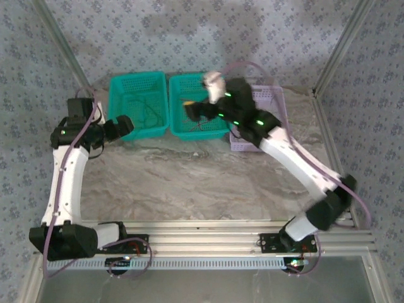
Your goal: Untangle the cables
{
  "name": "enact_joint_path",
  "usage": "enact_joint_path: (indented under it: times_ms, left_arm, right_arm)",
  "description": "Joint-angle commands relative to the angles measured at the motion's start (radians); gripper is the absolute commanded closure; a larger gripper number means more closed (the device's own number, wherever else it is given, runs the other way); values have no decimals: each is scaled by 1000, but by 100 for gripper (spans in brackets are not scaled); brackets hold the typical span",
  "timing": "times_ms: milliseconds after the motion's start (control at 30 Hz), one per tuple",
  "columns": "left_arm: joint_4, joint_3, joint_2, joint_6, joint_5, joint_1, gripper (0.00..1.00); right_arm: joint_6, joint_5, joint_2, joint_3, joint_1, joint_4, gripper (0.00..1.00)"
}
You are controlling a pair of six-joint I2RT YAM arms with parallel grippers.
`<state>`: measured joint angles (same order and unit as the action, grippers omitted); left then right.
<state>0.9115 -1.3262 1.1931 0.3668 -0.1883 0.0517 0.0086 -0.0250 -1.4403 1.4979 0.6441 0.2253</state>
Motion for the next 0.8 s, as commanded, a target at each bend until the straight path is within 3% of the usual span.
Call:
enact_joint_path:
  times_ms: [0,133,233,367,500,667,767]
  left_arm:
    - [-117,99,-51,7,78,-6,0]
    - [-264,276,-138,-4,118,-7,0]
    - [-366,409,-188,-43,157,-13,0]
    - [-458,524,-223,-87,185,-27,0]
    - [-600,638,-297,-119,167,-31,1]
    - [-666,705,-297,-59,307,-22,0]
    - [-692,694,-250,2,365,-23,0]
  right_arm:
    - [68,123,170,-260,-130,-80,0]
    - [165,230,382,-566,-307,-120,0]
    - [148,371,439,-768,-430,-245,0]
    - [173,554,321,-888,-504,-382,0]
    - [138,511,209,-977,-559,-596,0]
    - [57,506,72,-1060,-568,-823,0]
    - [7,486,-21,-1146,-552,-1088,0]
